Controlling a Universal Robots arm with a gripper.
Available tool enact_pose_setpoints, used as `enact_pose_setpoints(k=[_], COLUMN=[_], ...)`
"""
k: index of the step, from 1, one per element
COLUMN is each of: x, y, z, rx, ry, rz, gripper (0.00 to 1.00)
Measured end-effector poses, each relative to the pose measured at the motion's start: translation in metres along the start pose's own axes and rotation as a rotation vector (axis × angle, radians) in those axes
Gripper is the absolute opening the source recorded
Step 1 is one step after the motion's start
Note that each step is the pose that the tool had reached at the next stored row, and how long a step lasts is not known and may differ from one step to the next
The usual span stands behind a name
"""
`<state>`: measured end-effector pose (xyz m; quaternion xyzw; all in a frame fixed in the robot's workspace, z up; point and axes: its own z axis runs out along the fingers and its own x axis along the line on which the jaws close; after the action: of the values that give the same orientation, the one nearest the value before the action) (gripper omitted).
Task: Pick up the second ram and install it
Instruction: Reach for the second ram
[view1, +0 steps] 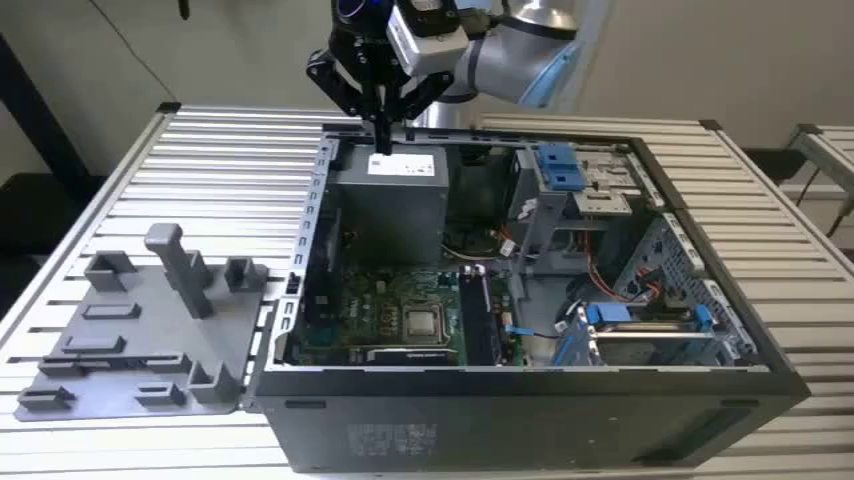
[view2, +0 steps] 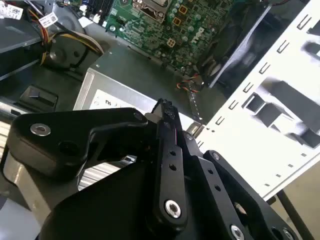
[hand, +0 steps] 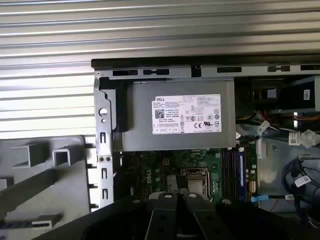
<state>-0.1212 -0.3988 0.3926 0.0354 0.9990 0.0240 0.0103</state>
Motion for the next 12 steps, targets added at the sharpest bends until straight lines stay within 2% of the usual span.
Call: enact_pose_setpoints(k=[12], x=[0.0006], y=[0.0], z=[-0.0006], rx=[0.0002], ry=[0.0001], rz=[0.0], gripper=[0.11])
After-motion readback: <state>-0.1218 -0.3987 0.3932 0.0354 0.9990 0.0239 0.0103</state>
